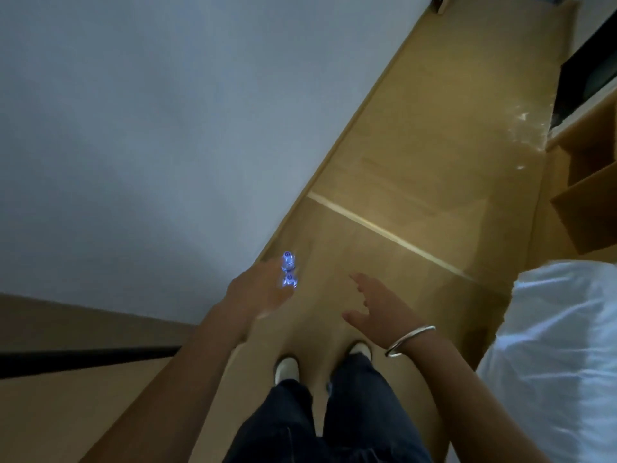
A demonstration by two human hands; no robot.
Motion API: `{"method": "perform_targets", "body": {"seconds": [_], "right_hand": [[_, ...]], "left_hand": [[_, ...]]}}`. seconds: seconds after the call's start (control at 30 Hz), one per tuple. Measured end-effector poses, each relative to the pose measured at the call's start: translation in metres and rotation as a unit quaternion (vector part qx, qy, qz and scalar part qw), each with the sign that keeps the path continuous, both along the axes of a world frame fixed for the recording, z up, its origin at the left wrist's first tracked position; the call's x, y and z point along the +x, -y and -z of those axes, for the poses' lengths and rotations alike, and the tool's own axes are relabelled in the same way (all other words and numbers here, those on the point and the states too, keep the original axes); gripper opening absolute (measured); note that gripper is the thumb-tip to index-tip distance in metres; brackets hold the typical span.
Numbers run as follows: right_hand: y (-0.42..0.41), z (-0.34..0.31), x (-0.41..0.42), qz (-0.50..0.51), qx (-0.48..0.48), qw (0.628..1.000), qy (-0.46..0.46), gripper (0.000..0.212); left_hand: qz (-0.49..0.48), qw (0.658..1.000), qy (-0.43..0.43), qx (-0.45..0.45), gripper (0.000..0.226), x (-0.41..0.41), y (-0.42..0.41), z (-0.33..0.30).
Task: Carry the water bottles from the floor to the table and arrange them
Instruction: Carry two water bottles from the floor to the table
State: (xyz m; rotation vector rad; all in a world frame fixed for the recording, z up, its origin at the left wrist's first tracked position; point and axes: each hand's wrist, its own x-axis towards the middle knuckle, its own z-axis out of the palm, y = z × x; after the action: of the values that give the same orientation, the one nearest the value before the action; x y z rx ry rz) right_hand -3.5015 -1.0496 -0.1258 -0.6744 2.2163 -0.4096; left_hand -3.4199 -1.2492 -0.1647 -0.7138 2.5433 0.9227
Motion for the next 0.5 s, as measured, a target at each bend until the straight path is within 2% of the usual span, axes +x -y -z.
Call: {"method": "perform_targets", "body": {"seconds": [0.1, 0.13, 0.3, 0.5], "right_hand": [[0.017, 0.025, -0.035, -0.031, 0.007, 0.999, 0.037, 0.070], [0.021, 0.035, -0.047, -0.031, 0.005, 0.998, 0.057, 0.069], [0.039, 0.103, -0.108, -0.075, 0.014, 0.990, 0.121, 0.065], [0.083, 0.224, -0.158, -0.115, 0.026, 0.988, 0.103, 0.064]], "left_hand": [[-0.057, 0.997, 0.054, 0.007, 0.051, -0.016, 0.007, 0.035], [-0.083, 0.995, 0.057, 0.016, 0.057, -0.022, 0.008, 0.049], [-0.191, 0.974, 0.102, 0.065, 0.061, -0.055, -0.005, 0.118], [-0.298, 0.945, 0.101, 0.084, 0.070, -0.088, 0.000, 0.234]]}}
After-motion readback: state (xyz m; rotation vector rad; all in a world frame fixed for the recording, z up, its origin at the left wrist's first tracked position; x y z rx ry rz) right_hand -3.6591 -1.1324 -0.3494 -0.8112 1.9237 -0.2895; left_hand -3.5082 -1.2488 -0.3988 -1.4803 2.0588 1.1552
